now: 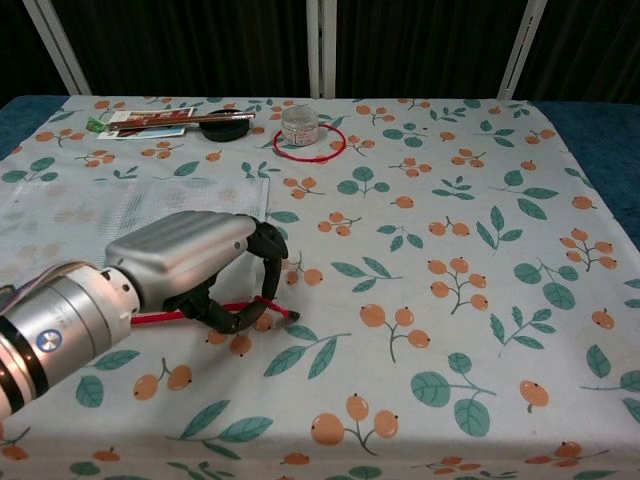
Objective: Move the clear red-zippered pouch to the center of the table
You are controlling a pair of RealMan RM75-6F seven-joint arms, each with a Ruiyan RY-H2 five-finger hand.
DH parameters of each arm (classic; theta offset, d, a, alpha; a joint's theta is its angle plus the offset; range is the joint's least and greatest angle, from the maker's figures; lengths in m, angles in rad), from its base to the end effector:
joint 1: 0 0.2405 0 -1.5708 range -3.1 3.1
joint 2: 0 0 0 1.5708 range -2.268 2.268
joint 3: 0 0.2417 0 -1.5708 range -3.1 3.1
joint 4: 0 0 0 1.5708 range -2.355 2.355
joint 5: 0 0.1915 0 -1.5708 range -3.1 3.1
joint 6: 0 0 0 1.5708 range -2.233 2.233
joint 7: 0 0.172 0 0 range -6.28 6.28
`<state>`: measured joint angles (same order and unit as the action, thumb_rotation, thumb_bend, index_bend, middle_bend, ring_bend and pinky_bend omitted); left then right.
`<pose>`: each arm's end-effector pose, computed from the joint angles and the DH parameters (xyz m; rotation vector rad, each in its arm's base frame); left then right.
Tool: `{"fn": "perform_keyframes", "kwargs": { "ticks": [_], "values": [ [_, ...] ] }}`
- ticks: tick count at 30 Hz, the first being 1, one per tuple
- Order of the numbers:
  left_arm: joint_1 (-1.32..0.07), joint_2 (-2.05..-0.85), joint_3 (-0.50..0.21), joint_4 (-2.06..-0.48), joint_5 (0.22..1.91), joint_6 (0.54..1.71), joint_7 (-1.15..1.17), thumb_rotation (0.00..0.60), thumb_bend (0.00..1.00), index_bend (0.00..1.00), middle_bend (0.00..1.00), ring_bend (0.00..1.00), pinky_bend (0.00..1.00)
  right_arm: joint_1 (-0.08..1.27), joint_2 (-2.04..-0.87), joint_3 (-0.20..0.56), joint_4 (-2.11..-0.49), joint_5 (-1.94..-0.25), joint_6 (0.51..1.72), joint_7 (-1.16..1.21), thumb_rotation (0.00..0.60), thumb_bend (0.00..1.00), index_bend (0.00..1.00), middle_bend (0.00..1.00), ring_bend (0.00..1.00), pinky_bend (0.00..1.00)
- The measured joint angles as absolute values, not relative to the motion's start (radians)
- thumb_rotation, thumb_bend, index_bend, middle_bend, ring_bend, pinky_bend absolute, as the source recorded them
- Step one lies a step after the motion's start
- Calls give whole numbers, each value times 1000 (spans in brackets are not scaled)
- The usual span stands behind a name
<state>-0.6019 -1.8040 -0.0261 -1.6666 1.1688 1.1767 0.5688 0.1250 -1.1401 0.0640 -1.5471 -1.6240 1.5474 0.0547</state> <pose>-0.0879 0.2459 -0.0754 -1.9443 -1.0707 -1.0177 -0.2673 -0.2189 0.1721 1.4644 -0.7803 1.0562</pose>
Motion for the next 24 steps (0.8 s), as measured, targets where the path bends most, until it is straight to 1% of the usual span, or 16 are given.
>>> {"fn": "perform_keyframes", "kwargs": {
  "ticks": [5,11,14,16,19,24],
  "values": [
    [-543,-1793,-36,-1655,1322,1315,430,600,426,601,225,128,179,154,-1112,77,-1582,-1645,1535,61,600,88,0,89,0,70],
    [-488,-1811,-63,-1603,1448,1481,385,600,428,638,209,121,164,214,-1084,95,-1643,-1682,1490,46,600,88,3,90,0,62],
    [-462,-1833,-77,-1566,1504,1557,380,600,427,643,213,120,165,255,-1067,106,-1681,-1703,1450,43,600,88,28,90,0,47],
    [-446,-1844,-85,-1552,1527,1592,383,600,426,646,236,130,170,284,-1057,114,-1705,-1712,1419,41,600,92,55,90,0,45],
    [-424,-1857,-96,-1537,1554,1636,408,600,425,653,288,172,193,339,-1043,131,-1746,-1721,1355,29,600,99,72,91,0,44],
    [-392,-1876,-105,-1517,1597,1702,463,600,426,660,365,249,272,445,-1031,172,-1810,-1706,1220,-15,600,119,98,103,0,45]
  ]
}}
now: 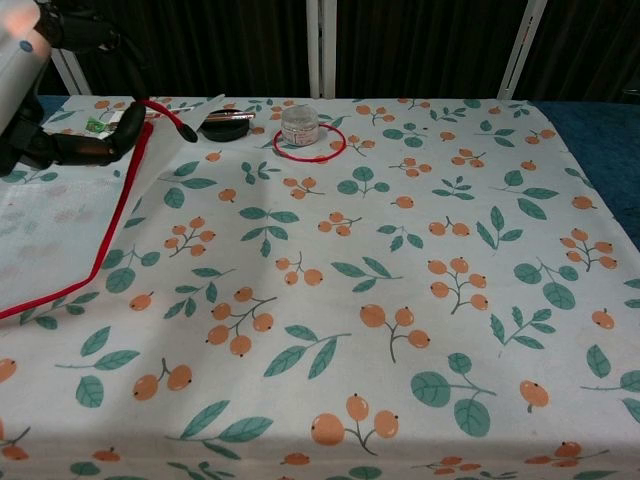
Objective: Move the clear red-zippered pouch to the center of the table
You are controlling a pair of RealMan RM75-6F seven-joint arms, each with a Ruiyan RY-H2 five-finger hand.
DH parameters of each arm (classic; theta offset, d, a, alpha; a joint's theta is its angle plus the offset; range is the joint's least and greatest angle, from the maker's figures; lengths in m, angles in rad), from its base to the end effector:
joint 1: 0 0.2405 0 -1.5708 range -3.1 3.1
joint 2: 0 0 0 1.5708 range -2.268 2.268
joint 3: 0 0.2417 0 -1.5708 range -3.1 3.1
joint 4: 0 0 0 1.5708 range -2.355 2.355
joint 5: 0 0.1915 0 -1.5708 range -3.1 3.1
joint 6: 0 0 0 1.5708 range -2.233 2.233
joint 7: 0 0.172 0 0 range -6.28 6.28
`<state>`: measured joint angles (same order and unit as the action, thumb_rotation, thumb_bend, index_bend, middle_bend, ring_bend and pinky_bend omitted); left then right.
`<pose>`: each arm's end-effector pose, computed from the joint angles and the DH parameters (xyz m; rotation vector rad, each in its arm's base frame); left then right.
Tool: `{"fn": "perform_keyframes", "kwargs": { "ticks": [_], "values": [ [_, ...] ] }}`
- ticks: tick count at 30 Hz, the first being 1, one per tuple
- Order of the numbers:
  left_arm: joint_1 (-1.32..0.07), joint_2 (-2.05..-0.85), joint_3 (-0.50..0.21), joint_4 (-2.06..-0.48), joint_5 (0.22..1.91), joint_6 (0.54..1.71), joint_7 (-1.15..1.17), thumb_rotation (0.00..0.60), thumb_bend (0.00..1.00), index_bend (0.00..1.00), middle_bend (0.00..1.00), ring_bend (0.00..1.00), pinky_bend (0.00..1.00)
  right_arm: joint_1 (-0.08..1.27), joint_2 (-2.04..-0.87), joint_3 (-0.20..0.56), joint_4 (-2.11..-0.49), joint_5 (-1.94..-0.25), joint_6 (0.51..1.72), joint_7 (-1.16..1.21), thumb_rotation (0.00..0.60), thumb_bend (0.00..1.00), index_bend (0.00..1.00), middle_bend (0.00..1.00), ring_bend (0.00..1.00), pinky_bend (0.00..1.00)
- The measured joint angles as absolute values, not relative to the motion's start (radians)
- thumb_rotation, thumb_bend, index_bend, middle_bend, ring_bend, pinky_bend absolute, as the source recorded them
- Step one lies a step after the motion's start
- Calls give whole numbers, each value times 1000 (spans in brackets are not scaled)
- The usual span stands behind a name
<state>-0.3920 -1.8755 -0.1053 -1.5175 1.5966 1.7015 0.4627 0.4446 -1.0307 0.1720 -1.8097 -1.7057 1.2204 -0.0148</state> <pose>-0.1039 0.2456 0.0233 -1.3041 -0.7225 -1.4277 -0.1358 -0.2846 0.1456 1.8744 -0.6572 1.2256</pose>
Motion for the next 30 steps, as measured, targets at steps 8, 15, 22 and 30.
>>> {"fn": "perform_keyframes", "kwargs": {
  "ticks": [8,15,22,30],
  "values": [
    [-357,-1902,-141,-1469,1657,1785,526,600,428,688,469,355,421,665,-1078,250,-1859,-1597,959,-86,600,128,134,119,0,45],
    [-346,-1911,-160,-1436,1704,1811,575,600,427,721,603,482,527,835,-1205,311,-1818,-1468,818,-130,600,129,162,128,0,44],
    [-337,-1911,-165,-1445,1712,1805,568,600,425,724,616,496,535,957,-1322,340,-1714,-1368,739,-151,600,129,175,129,0,44],
    [-338,-1909,-182,-1453,1723,1790,568,600,425,725,616,496,535,1081,-1479,353,-1555,-1339,683,-94,600,176,266,141,0,45]
  ]
}}
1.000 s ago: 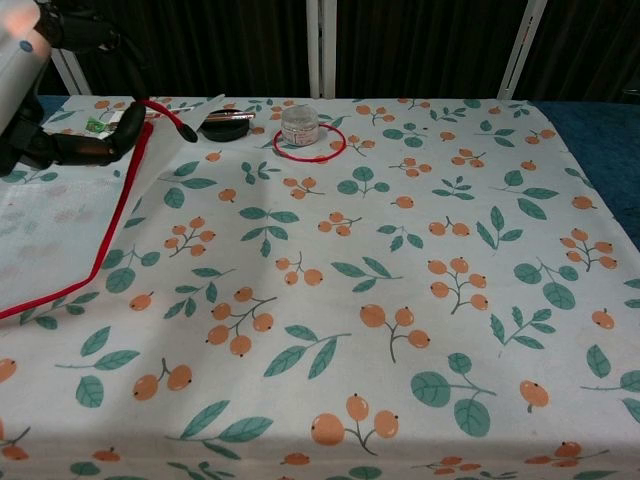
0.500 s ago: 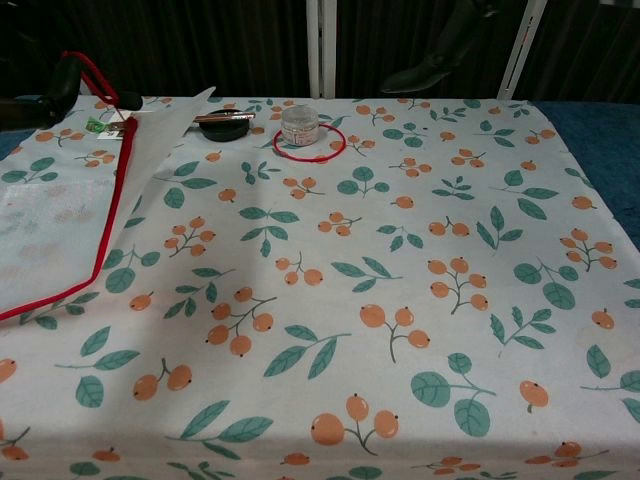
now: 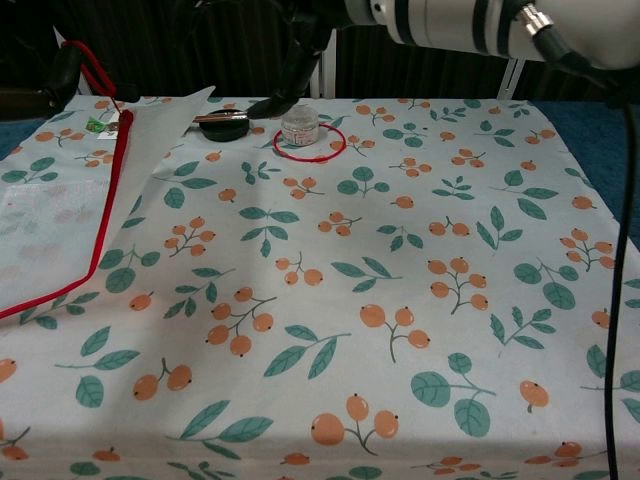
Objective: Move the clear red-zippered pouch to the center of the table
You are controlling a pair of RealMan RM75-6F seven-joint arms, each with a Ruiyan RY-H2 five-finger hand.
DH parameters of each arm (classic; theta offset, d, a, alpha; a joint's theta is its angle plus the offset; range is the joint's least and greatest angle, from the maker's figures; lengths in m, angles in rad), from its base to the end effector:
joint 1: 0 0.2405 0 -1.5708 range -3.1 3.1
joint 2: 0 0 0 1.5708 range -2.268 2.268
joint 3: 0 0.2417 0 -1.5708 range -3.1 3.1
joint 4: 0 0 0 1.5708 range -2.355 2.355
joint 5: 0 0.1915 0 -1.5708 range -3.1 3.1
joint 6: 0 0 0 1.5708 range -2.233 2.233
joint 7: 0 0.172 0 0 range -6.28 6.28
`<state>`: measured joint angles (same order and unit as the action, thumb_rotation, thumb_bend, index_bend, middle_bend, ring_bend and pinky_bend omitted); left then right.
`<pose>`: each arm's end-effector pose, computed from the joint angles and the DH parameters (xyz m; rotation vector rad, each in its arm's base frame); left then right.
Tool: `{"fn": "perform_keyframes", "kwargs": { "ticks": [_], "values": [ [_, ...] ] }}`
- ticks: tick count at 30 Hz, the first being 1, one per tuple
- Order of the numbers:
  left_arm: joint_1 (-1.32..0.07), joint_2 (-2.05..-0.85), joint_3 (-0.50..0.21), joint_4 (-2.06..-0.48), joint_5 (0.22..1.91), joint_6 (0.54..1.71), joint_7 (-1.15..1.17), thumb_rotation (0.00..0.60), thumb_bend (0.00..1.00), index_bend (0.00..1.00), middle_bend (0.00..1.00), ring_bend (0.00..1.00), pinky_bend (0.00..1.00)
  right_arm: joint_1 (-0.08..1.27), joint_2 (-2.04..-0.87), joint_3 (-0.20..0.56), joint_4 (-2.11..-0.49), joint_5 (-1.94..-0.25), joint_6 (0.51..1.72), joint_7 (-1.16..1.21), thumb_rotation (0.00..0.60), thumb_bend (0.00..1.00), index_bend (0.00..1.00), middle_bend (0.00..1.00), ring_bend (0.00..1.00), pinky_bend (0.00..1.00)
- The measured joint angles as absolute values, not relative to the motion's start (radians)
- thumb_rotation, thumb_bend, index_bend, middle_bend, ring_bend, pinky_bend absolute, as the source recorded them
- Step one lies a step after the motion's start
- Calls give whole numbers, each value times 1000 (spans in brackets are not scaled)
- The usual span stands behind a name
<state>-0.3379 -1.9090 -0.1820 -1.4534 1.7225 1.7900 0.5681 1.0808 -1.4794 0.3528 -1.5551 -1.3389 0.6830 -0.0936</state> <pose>-0.1067 0.2404 0.0463 -1.1620 -0.5147 -1.4001 0.0475 -0.3598 -0.0016 2.3007 -0.7184 1.2735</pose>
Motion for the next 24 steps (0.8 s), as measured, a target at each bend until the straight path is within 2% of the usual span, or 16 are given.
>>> {"fn": "perform_keyframes", "kwargs": {
  "ticks": [11,24],
  "values": [
    [-331,-1900,-194,-1463,1727,1780,562,600,425,727,616,496,535,1217,-1651,355,-1347,-1369,640,58,600,226,365,176,0,45],
    [-319,-1896,-199,-1468,1727,1777,566,600,428,732,616,497,535,1237,-1673,333,-1312,-1400,677,162,600,306,505,229,16,52]
  ]
}}
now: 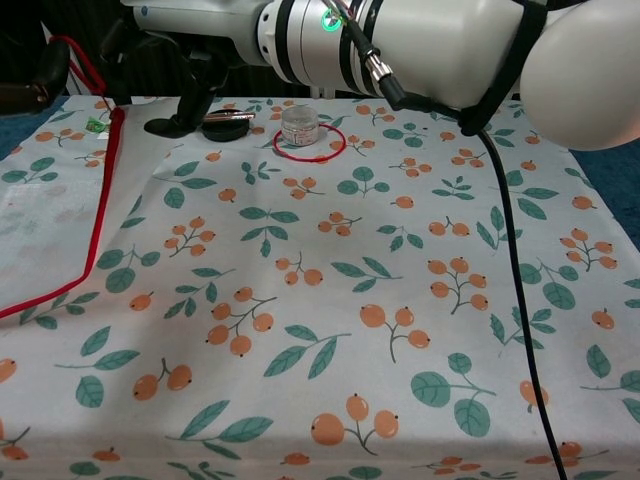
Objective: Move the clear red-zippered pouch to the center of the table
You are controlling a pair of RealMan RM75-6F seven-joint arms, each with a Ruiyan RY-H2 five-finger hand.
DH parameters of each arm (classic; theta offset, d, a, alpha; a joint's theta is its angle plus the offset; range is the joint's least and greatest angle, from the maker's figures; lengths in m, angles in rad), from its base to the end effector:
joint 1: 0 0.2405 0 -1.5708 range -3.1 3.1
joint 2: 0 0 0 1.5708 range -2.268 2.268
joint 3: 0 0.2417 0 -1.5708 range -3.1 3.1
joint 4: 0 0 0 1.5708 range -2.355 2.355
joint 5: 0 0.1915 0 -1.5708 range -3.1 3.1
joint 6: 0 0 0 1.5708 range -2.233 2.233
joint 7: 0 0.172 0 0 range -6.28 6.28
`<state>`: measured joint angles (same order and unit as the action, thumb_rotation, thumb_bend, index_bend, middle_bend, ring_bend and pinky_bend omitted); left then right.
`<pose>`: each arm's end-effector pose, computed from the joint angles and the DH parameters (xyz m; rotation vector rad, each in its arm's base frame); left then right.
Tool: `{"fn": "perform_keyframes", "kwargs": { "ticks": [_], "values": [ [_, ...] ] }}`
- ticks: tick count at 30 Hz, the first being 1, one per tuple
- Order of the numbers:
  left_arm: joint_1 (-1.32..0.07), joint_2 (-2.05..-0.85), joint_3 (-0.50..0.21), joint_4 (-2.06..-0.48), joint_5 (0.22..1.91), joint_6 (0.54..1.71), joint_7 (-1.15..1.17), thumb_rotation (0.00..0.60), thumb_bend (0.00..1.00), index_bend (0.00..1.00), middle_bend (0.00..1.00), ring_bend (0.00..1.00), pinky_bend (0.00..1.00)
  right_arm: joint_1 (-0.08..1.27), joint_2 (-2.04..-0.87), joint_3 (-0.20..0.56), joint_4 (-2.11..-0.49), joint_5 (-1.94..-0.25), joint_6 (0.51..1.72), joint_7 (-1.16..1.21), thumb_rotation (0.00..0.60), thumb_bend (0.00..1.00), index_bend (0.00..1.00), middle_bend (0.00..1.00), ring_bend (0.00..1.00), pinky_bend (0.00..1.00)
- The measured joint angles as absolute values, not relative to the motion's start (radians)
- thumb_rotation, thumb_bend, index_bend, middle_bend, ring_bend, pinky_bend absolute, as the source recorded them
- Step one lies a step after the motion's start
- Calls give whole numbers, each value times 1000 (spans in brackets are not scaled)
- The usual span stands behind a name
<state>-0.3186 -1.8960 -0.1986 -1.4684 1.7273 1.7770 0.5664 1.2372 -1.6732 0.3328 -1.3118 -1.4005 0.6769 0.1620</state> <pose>-0.1105 0.2410 0.0507 -1.1513 -0.5202 -1.3899 0.0875 -0.3632 -0.0515 2.3659 -0.8549 1.3699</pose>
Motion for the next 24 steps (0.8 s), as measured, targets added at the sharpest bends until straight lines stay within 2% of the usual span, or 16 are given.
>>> {"fn": "perform_keyframes", "kwargs": {
  "ticks": [4,6,11,15,24],
  "values": [
    [-314,-1897,-199,-1469,1731,1778,565,600,428,733,615,497,535,1241,-1679,326,-1301,-1403,693,171,600,326,584,258,37,64],
    [-313,-1897,-199,-1469,1731,1778,565,600,428,734,615,497,535,1241,-1684,326,-1297,-1400,701,173,600,359,678,298,65,79],
    [-305,-1898,-203,-1468,1721,1783,546,600,430,734,615,497,535,1239,-1704,338,-1284,-1382,740,174,600,448,826,375,114,96],
    [-294,-1900,-204,-1459,1714,1795,523,600,434,736,615,497,535,1234,-1708,361,-1287,-1351,764,171,600,477,857,395,125,96],
    [-277,-1904,-200,-1446,1684,1789,476,600,436,739,616,497,535,1219,-1685,398,-1333,-1274,802,108,600,477,875,405,136,97]
  ]
}}
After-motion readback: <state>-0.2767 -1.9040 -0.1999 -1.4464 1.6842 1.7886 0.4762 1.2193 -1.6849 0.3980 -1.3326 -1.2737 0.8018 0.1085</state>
